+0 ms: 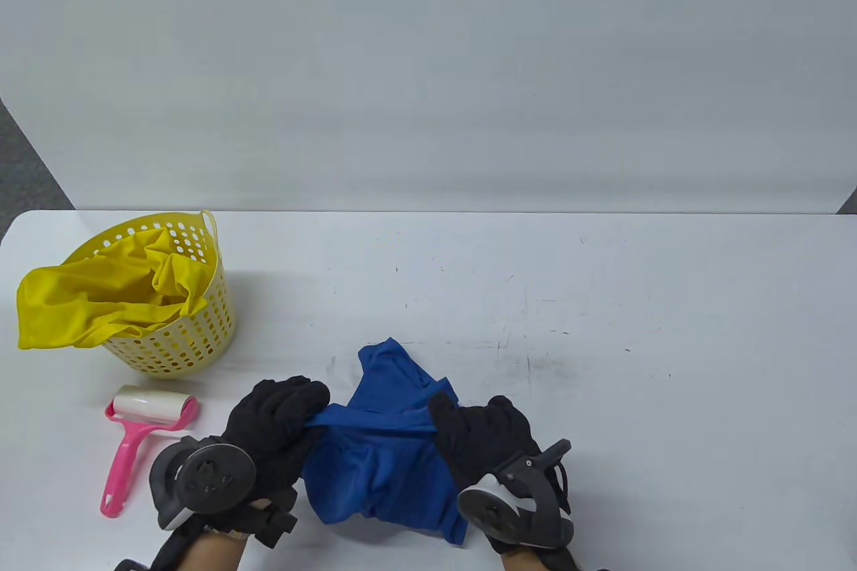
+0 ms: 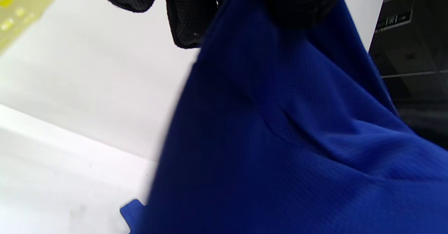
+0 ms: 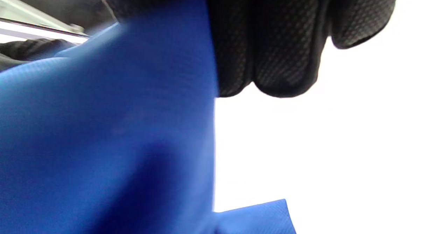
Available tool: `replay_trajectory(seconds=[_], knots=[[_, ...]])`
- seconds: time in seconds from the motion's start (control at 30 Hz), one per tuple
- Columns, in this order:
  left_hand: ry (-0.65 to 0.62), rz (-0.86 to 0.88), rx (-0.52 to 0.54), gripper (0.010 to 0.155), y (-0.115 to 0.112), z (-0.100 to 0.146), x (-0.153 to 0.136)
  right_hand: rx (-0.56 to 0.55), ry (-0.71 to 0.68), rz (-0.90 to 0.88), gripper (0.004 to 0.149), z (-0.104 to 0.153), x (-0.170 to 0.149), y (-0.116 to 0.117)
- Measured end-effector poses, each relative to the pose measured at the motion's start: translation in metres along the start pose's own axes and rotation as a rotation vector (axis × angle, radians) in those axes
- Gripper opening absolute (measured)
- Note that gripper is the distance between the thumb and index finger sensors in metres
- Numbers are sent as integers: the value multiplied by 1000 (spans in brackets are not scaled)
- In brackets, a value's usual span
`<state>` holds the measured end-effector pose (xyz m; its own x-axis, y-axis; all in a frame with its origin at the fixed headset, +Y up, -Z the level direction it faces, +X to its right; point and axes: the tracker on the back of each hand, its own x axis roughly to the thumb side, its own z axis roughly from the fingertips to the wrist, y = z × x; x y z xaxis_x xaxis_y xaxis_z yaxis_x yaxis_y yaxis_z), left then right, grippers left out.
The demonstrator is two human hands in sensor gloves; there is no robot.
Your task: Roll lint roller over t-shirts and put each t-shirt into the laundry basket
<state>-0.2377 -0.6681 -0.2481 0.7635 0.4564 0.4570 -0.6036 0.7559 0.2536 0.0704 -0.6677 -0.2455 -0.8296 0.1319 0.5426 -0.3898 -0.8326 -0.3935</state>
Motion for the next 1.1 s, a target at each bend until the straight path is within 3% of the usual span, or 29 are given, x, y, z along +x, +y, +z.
replay_trajectory(seconds=[0.1, 0.17, 0.23, 0.27, 0.3, 0.37, 0.4, 0.47, 0.53, 0.6, 0.67, 0.77, 0.93, 1.0, 1.1], knots=[[80, 113, 60, 46, 9, 2, -18, 80, -9, -215, 40, 0, -11, 9], [128, 142, 80, 45, 15, 3, -31, 257, 12, -374, 39, -4, -20, 18], [114, 71, -15, 46, 17, 1, -41, 781, 87, -675, 41, -1, -26, 43], [132, -8, -131, 47, 13, 0, -46, 783, 151, -739, 46, 5, -28, 50], [146, -62, -217, 50, 9, -1, -48, 680, 188, -717, 48, 5, -28, 56], [138, -162, -380, 63, -1, -1, -51, 522, 217, -509, 64, 4, -25, 60], [96, -185, -449, 67, -6, -2, -50, 521, 119, -361, 72, 4, -20, 63], [20, -167, -506, 76, -15, -3, -42, 655, 7, -201, 83, 5, -4, 70], [-61, -148, -541, 82, -23, -4, -28, 820, 12, -213, 84, 7, 11, 79], [-134, -175, -617, 79, -36, -3, -10, 823, 7, -211, 83, 7, 19, 84], [-119, -356, -726, 82, -56, 0, 5, 780, 1, -159, 85, 8, 20, 88], [-57, -661, -718, 91, -77, 1, 10, 805, 34, -118, 87, 9, 12, 94], [-111, -418, -684, 47, -73, -2, 0, 717, 165, -126, 80, 10, -9, 99], [-89, -340, -698, 44, -67, -3, -4, 620, 199, -6, 81, 8, -13, 96], [-68, -298, -782, 42, -71, -4, -3, 598, 70, 202, 86, 1, -8, 101]])
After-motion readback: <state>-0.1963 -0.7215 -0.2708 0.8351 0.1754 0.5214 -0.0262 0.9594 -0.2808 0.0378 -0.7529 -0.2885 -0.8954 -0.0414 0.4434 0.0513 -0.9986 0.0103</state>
